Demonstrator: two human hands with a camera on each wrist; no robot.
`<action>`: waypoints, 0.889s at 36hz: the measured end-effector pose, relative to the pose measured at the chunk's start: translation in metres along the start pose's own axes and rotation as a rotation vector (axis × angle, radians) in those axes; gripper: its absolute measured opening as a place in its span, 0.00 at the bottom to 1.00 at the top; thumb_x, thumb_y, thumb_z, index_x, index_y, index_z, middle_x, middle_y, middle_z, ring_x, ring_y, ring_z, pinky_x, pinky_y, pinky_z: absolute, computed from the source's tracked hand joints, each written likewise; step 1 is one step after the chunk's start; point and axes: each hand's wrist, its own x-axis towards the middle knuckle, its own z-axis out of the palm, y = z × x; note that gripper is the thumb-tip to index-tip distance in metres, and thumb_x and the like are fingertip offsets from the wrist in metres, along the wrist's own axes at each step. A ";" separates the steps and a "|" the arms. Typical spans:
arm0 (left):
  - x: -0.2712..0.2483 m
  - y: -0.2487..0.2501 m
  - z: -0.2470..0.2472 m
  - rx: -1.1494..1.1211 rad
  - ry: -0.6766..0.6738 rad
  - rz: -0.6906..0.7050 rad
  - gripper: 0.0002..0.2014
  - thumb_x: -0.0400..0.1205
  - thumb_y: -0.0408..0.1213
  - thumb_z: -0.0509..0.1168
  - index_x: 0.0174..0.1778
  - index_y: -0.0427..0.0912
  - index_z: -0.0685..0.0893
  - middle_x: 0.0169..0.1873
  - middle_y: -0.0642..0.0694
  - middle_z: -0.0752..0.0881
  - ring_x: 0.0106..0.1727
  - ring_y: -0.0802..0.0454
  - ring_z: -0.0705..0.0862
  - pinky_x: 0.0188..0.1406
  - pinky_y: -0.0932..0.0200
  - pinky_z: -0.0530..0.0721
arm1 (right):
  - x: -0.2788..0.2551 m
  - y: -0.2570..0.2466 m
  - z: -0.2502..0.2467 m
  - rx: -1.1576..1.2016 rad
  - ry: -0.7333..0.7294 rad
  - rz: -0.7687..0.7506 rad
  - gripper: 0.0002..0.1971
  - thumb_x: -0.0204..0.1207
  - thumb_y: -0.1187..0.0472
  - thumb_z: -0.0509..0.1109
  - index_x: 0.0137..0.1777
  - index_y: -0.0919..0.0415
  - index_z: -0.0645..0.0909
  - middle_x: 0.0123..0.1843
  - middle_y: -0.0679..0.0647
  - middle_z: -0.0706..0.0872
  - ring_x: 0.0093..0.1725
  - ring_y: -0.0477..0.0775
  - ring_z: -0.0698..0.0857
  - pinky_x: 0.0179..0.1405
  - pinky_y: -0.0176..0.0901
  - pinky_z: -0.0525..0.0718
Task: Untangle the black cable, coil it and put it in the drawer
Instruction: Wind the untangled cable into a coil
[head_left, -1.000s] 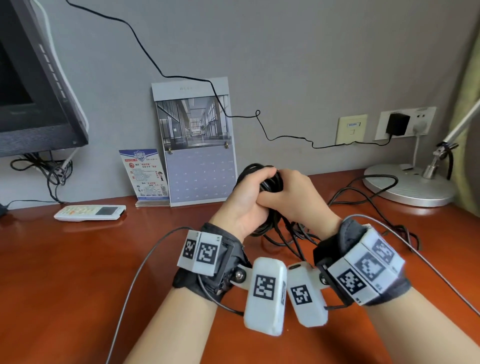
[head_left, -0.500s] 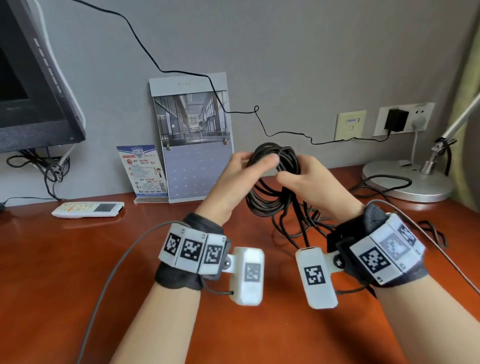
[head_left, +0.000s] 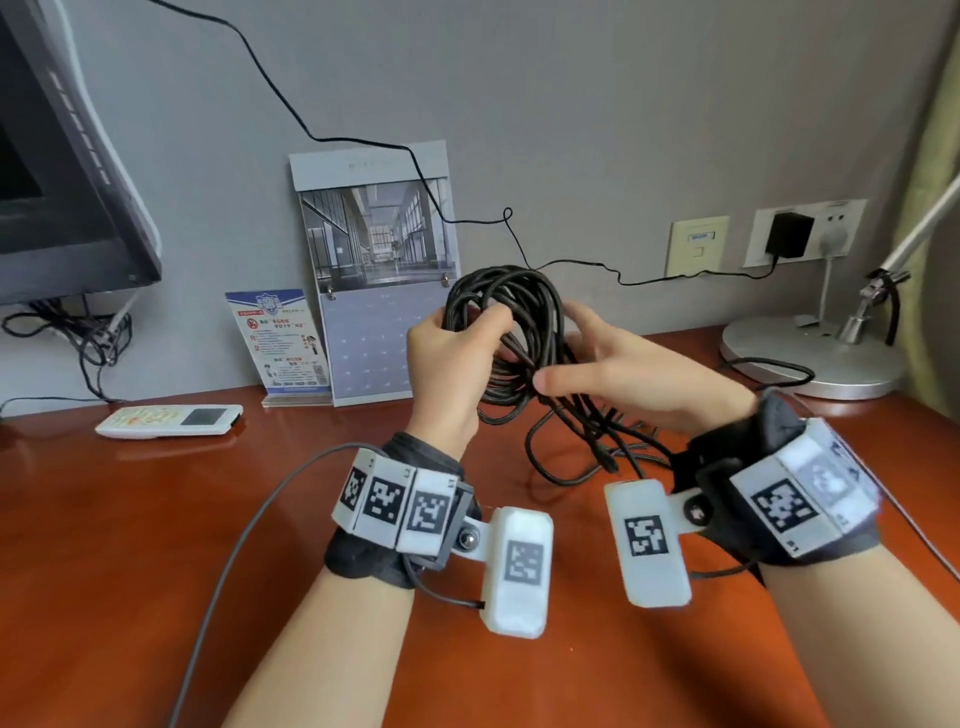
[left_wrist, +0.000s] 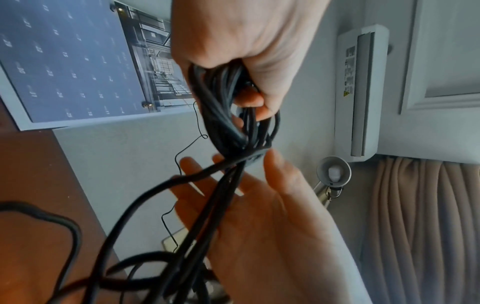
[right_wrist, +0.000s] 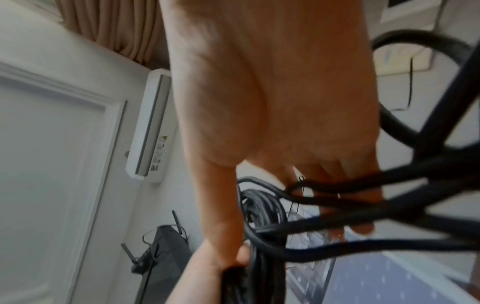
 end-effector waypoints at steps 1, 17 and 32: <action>0.001 -0.001 -0.001 -0.018 0.015 -0.003 0.18 0.71 0.24 0.68 0.19 0.44 0.72 0.14 0.53 0.73 0.22 0.53 0.72 0.27 0.61 0.70 | -0.002 -0.001 -0.002 -0.059 -0.040 0.022 0.42 0.70 0.60 0.77 0.80 0.54 0.59 0.68 0.49 0.80 0.68 0.46 0.80 0.69 0.39 0.76; -0.004 -0.007 0.011 -0.285 -0.111 -0.254 0.21 0.73 0.34 0.75 0.61 0.36 0.81 0.49 0.41 0.89 0.51 0.47 0.88 0.52 0.53 0.86 | 0.003 -0.004 0.033 -0.448 0.215 -0.022 0.07 0.82 0.63 0.55 0.48 0.60 0.58 0.31 0.53 0.73 0.27 0.50 0.71 0.25 0.41 0.63; 0.022 -0.003 -0.015 -0.385 0.163 -0.261 0.19 0.75 0.33 0.74 0.60 0.32 0.83 0.54 0.37 0.86 0.56 0.38 0.87 0.59 0.35 0.83 | 0.003 0.008 0.011 -0.359 -0.002 -0.078 0.43 0.70 0.66 0.75 0.76 0.43 0.52 0.49 0.58 0.84 0.44 0.52 0.86 0.54 0.45 0.83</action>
